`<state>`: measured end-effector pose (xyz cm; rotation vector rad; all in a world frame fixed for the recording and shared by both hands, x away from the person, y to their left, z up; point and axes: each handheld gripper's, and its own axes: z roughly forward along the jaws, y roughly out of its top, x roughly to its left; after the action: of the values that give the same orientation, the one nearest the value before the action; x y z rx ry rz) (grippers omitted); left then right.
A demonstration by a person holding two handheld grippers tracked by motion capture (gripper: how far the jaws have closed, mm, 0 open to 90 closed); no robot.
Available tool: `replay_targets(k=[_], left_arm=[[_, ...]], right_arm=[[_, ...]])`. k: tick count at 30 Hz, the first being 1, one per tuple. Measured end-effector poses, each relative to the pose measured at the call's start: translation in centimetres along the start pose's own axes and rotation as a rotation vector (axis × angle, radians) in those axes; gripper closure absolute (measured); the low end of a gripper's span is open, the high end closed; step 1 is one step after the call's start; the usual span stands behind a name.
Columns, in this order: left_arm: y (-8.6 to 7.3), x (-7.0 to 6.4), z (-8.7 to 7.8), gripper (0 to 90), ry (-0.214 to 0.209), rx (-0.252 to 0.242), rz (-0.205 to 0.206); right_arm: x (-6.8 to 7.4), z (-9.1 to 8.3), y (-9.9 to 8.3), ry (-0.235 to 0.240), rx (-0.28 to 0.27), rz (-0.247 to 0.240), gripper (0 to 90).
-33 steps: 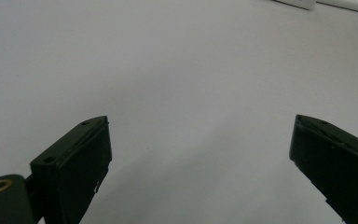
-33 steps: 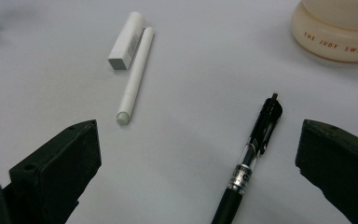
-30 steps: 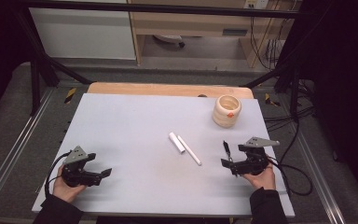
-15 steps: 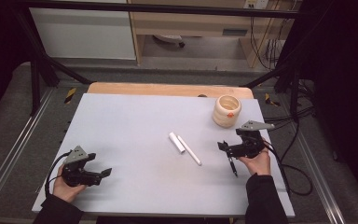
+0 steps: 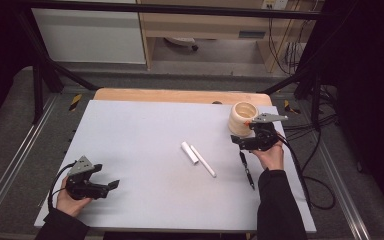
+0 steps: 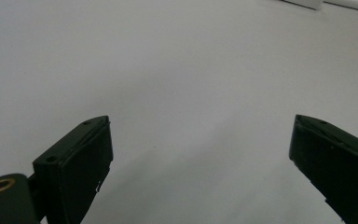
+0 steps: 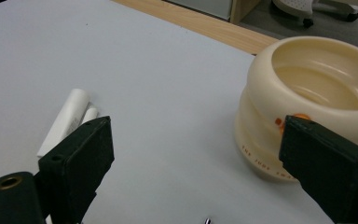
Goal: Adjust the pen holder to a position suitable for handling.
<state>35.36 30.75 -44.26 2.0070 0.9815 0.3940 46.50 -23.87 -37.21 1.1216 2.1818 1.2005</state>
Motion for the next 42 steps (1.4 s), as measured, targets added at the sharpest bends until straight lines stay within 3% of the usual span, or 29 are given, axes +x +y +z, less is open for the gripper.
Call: replay_targets(k=[14,18,32,42], left_arm=[[-0.1,0.2,0.0,6.3,0.005,0.004,-0.007],[-0.1,0.3,0.0,6.4,0.007,0.004,-0.009],[-0.2,0.4,0.1,6.9,0.013,0.013,-0.012],[-0.2,0.5,0.1,7.1,0.014,0.013,-0.011]], right_arm=[[-2.2,2.3,2.4,-0.046,-0.001,-0.027,25.7],[-3.0,3.2,3.1,-0.060,0.019,-0.033,33.7],[-4.3,5.6,3.0,-0.073,0.079,-0.066,51.2],[-4.6,5.9,2.9,-0.056,0.113,-0.108,67.0]])
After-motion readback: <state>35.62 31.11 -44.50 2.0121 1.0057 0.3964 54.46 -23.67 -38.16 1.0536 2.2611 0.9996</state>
